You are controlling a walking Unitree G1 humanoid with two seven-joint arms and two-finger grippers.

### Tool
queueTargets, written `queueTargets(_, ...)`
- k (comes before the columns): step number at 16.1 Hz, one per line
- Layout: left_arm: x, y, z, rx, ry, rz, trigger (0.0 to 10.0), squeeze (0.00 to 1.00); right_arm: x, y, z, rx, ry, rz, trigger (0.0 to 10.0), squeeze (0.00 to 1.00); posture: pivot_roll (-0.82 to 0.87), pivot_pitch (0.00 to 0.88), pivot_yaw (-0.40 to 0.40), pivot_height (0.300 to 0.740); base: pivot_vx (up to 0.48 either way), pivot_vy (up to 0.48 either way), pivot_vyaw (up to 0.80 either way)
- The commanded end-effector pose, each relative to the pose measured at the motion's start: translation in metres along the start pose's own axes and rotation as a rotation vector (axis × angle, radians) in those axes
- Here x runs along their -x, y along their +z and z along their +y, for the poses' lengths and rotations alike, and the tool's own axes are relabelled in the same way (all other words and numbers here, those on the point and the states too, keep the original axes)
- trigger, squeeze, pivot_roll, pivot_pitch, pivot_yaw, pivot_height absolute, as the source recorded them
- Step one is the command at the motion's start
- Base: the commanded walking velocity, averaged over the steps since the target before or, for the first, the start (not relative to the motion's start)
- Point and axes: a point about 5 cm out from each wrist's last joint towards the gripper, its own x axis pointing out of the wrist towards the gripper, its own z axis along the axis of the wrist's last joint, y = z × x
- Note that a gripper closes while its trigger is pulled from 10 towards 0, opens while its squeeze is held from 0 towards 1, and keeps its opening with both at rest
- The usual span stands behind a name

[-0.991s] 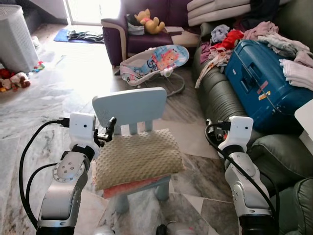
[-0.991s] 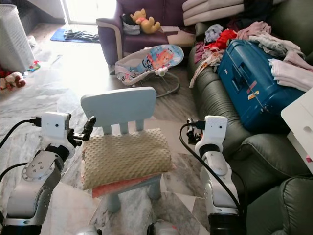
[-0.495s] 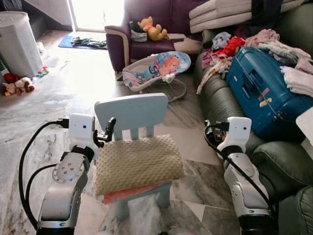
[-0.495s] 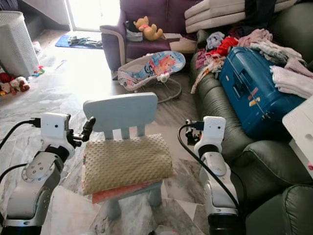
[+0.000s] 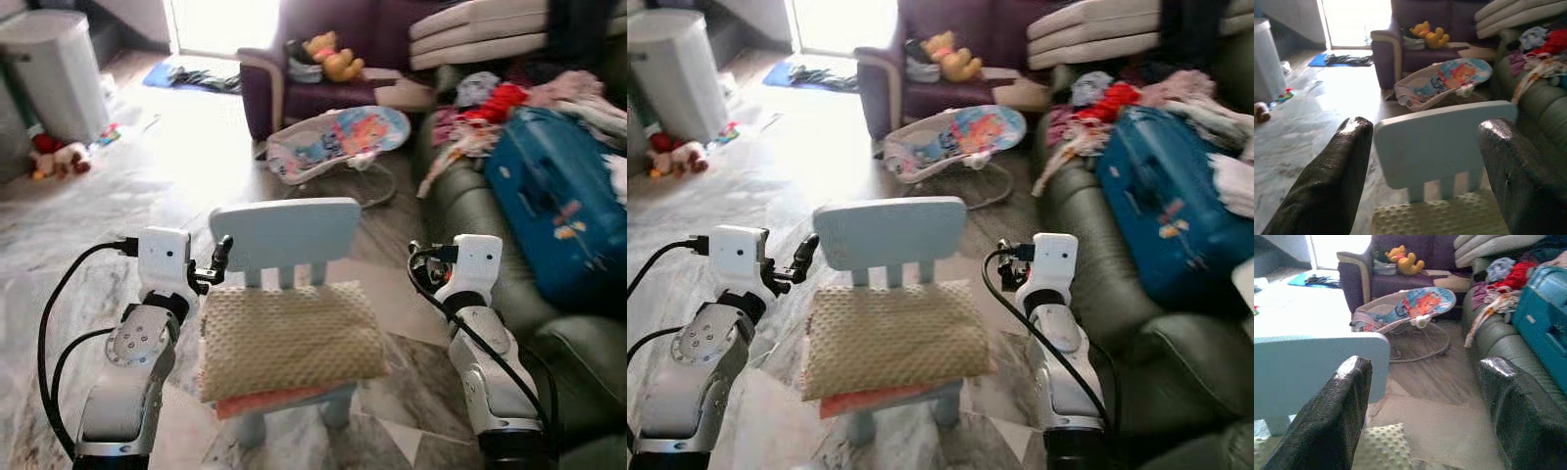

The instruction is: Move the pillow to the sofa

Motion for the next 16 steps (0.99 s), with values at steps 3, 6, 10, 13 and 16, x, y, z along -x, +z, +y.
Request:
queueTargets(3, 0.0, 0.003, -0.001, 0.003, -0.006, -0.01, 10.0, 0.0, 0.0, 0.0, -0.002, 0.008, -0.006, 0.009, 10.0, 0.0, 0.01, 0.0, -0.074, 0.74, 0.338, 0.0, 0.0)
queueTargets(6, 0.0, 0.002, 0.0, 0.003, -0.004, -0.008, 10.0, 0.0, 0.0, 0.0, -0.002, 0.009, -0.006, 0.009, 10.0, 0.0, 0.01, 0.0, -0.074, 0.74, 0.295, 0.0, 0.0)
queueTargets(10, 0.0, 0.002, -0.001, 0.002, -0.008, -0.008, 10.0, 0.0, 0.0, 0.0, -0.002, 0.011, -0.008, 0.01, 10.0, 0.0, 0.01, 0.0, -0.075, 0.74, 0.28, 0.0, 0.0)
queueTargets(13, 0.001, 0.003, 0.001, -0.001, 0.002, -0.011, 10.0, 0.0, 0.0, -0.002, -0.004, 0.012, -0.012, 0.015, 10.0, 0.0, 0.01, 0.0, -0.073, 0.74, 0.0, 0.0, 0.0)
queueTargets(16, 0.009, -0.002, 0.017, -0.034, 0.031, 0.016, 10.0, 0.0, 0.002, -0.002, -0.007, 0.007, -0.021, 0.011, 10.0, 0.0, 0.02, 0.0, -0.069, 0.74, 0.0, 0.0, 0.0)
